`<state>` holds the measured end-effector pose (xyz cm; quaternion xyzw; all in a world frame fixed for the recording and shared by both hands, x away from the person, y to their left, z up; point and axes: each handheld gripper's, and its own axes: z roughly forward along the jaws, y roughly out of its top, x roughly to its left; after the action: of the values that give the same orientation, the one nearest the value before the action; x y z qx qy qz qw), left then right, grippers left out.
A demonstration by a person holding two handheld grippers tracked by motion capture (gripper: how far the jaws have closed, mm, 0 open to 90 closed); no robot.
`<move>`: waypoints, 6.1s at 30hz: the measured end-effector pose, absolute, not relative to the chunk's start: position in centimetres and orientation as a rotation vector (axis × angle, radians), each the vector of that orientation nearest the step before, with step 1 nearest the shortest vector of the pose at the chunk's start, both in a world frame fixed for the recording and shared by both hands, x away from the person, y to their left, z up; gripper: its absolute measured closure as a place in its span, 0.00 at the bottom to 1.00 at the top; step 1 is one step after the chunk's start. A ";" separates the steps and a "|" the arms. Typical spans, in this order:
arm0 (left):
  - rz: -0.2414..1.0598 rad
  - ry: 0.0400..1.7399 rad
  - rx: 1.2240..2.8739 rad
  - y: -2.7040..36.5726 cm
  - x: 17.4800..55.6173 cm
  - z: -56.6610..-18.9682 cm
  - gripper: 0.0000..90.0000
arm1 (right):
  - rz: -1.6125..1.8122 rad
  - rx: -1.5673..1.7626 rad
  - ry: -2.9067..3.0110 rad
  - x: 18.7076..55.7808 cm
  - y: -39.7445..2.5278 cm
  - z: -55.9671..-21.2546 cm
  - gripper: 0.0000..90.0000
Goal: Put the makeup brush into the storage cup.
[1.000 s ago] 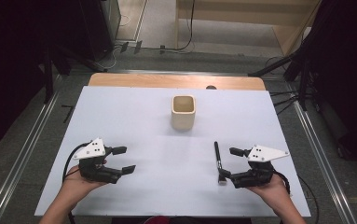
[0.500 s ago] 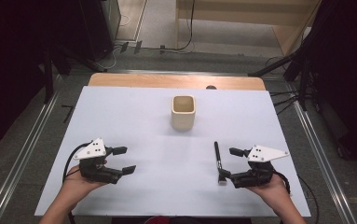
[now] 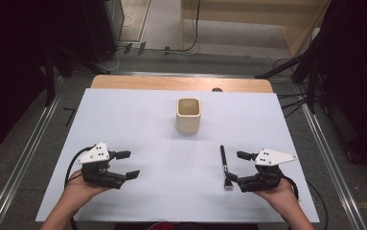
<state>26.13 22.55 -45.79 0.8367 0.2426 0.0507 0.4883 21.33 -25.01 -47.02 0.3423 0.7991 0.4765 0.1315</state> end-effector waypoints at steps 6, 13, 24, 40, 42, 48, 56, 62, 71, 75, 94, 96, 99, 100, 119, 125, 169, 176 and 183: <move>0.123 0.586 2.038 22.5 26.1 -45.8 0.26 | 1.348 1.069 2.269 21.6 -25.1 -46.9 0.19; 0.121 0.588 2.042 22.5 26.1 -45.8 0.26 | 1.319 1.135 2.227 22.1 -25.1 -46.9 0.18; 0.121 0.589 2.048 22.5 26.1 -45.9 0.26 | 1.246 1.267 2.108 23.4 -24.5 -46.9 0.18; 0.118 0.592 2.052 22.4 26.1 -45.9 0.26 | 1.206 1.404 1.980 24.9 -23.5 -47.2 0.17; 0.118 0.592 2.055 22.4 26.2 -45.9 0.26 | 1.190 1.402 1.973 25.1 -23.1 -47.3 0.17; 0.118 0.599 2.058 22.5 26.2 -45.9 0.26 | 1.159 1.428 1.952 25.7 -22.1 -47.4 0.17; 0.111 0.599 2.062 22.5 26.2 -46.0 0.26 | 1.062 1.460 2.014 26.1 -21.4 -46.7 0.17; 0.111 0.602 2.064 22.4 26.2 -46.0 0.26 | 0.994 1.474 2.091 26.3 -20.9 -46.0 0.17; 0.110 0.603 2.070 22.4 26.2 -46.0 0.26 | 0.909 1.632 2.233 27.4 -21.0 -45.9 0.22; 0.109 0.600 2.074 22.4 26.2 -46.1 0.26 | 0.876 1.656 2.261 27.7 -21.1 -46.0 0.22; 0.106 0.602 2.076 22.3 26.2 -46.1 0.26 | 0.613 1.920 2.404 29.3 -20.6 -46.4 0.30; 0.105 0.601 2.078 22.3 26.2 -46.1 0.26 | 0.586 1.922 2.407 29.3 -20.6 -46.4 0.30; 0.105 0.602 2.079 22.3 26.2 -46.1 0.26 | 0.531 1.946 2.420 29.5 -20.3 -46.5 0.30; 0.103 0.603 2.079 22.3 26.2 -46.1 0.26 | 0.531 1.946 2.420 29.5 -20.3 -46.5 0.30; 0.095 0.596 2.087 22.2 26.2 -46.2 0.25 | 0.298 2.016 2.482 29.9 -19.1 -46.9 0.36; 0.096 0.597 2.088 22.2 26.2 -46.2 0.25 | 0.282 2.023 2.477 29.9 -18.9 -47.1 0.38; 0.098 0.603 2.086 22.2 26.3 -46.2 0.25 | 0.179 1.905 2.547 29.2 -18.2 -48.1 0.88; 0.092 0.603 2.090 22.2 26.3 -46.3 0.25 | 0.327 1.887 2.572 29.2 -18.5 -47.1 0.88; 0.093 0.632 2.090 22.3 26.5 -46.3 0.25 | 0.457 1.838 2.580 29.2 -19.5 -46.1 0.88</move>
<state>26.48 22.34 -46.26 0.8492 0.2567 0.0376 0.4599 29.19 -19.53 -46.10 0.5739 0.8059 0.1427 -0.0294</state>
